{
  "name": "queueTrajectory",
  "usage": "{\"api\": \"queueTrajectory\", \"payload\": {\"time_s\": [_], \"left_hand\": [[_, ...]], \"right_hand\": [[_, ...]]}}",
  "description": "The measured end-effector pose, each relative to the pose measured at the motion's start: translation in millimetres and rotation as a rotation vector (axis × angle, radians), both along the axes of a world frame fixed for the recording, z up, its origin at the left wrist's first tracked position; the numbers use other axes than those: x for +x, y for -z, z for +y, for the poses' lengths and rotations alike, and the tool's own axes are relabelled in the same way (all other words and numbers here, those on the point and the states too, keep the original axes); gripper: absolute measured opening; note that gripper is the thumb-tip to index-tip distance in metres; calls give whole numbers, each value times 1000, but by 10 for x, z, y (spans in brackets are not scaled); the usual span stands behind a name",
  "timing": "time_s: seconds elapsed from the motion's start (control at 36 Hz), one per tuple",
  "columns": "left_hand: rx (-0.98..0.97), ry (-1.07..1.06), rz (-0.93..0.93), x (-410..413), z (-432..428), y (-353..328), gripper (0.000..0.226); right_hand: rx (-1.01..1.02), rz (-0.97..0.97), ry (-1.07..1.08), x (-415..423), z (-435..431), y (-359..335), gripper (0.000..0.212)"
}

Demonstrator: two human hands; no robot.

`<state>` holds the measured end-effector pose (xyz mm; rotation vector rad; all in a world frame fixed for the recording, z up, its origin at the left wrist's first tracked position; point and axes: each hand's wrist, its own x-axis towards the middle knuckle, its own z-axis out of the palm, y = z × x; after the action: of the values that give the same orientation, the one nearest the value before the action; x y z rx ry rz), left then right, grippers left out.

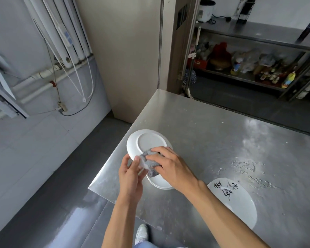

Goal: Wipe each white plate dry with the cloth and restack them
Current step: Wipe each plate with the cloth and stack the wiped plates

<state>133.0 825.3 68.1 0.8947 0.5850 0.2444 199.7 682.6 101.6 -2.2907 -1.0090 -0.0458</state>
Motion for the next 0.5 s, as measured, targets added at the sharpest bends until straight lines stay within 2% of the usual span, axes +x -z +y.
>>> {"api": "queueTrajectory", "payload": {"time_s": [0.11,0.25,0.39,0.5], "left_hand": [[-60,-22,8,-31,82,39,22],[-96,0,-3,-86,143,59,23],[-65,78,-19,-118,109,72,22],[-17,173,-25,-150,114,75,29]], "right_hand": [[5,-2,37,-7,-134,45,40],[56,51,222,37,-234,149,35],[5,75,340,183,-284,175,33],[44,189,442,323,-290,137,31]]}}
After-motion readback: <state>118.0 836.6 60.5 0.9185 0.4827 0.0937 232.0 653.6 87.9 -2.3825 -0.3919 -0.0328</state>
